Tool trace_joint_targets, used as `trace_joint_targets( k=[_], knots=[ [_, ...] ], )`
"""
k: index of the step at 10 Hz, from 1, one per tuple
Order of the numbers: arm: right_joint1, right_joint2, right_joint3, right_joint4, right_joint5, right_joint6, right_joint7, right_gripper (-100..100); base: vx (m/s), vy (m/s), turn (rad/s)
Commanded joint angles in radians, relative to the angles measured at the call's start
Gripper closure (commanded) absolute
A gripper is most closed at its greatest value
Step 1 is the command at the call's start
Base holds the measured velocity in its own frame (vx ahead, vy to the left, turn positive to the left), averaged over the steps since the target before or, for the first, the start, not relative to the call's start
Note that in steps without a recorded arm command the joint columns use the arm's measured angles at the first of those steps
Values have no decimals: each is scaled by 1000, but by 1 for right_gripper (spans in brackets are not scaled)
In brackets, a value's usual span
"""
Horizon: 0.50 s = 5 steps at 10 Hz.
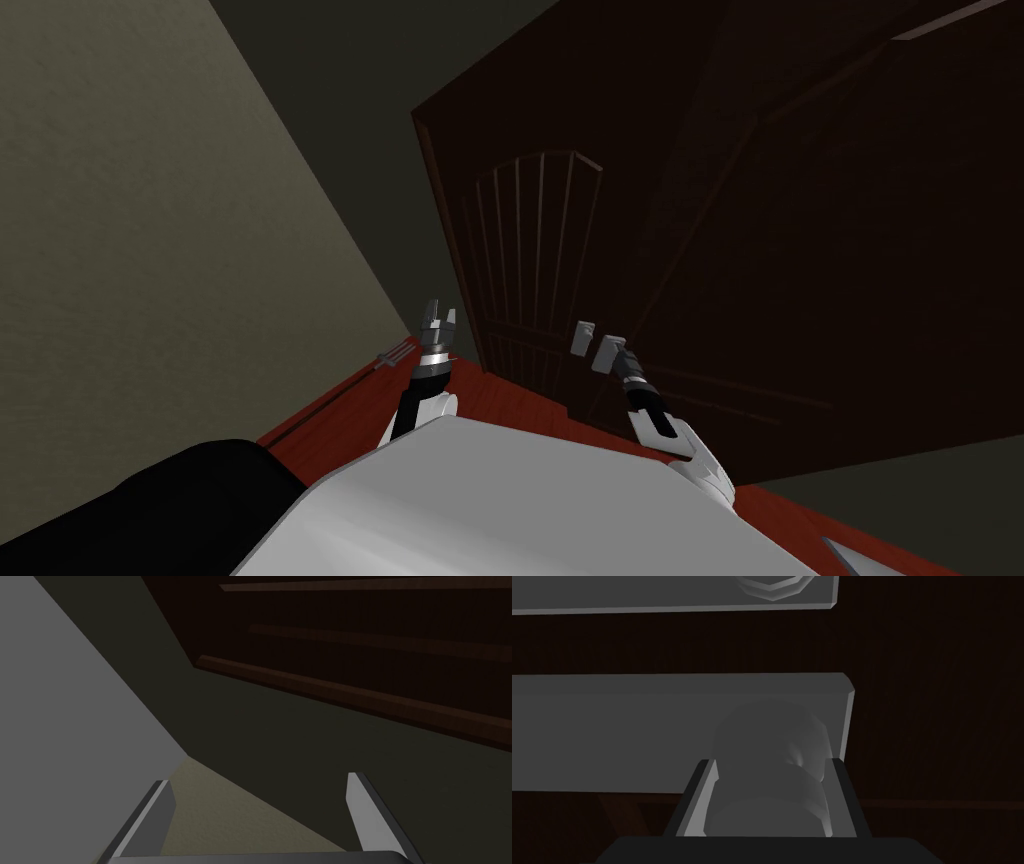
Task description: Pull the door open
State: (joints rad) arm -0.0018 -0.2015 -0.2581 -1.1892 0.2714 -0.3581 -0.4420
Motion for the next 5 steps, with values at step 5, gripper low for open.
trace_joint_targets(
  k=[5],
  knots=[
    [23,-12,-11,8,-2,4,-5,100,-62,-26,-12]
  ],
)
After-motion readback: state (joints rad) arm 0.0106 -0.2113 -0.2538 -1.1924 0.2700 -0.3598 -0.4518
